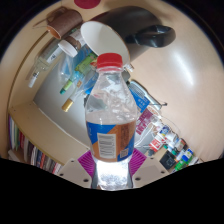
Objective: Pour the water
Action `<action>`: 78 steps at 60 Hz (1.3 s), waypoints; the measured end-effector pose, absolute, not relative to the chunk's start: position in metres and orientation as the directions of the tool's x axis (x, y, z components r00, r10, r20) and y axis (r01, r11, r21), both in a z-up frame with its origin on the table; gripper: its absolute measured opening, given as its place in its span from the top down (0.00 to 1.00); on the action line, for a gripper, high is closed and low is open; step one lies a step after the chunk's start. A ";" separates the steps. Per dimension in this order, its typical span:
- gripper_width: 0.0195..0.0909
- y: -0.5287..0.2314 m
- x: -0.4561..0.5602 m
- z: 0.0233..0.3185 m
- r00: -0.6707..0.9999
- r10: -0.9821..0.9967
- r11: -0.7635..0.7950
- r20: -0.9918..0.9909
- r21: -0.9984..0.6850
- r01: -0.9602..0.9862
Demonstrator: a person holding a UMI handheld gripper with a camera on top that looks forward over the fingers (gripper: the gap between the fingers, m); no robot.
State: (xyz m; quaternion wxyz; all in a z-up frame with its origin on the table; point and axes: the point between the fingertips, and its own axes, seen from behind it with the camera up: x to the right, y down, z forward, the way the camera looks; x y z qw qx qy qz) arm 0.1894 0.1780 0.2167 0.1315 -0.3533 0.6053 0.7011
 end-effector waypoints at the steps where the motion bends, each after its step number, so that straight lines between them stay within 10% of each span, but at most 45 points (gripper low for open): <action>1: 0.70 0.178 0.189 0.218 -0.717 -0.242 -0.235 -0.654 0.756 -0.611; 9: 0.70 0.174 0.180 0.227 -0.557 -0.229 -0.325 -0.798 0.602 -0.729; 17: 0.70 0.156 0.187 0.260 0.115 -0.046 -0.482 -0.992 -0.079 -0.872; 24: 0.70 0.163 0.280 0.306 0.697 0.167 -0.301 -0.698 -0.709 -0.638; 31: 0.69 0.172 0.379 0.339 0.942 0.040 -0.103 -0.334 -0.939 -0.328; 51: 0.68 0.169 0.526 0.138 0.975 -0.216 -0.236 -0.043 -0.967 -0.095; 78: 0.65 0.176 0.522 0.065 0.985 -0.170 -0.190 -0.018 -0.980 -0.051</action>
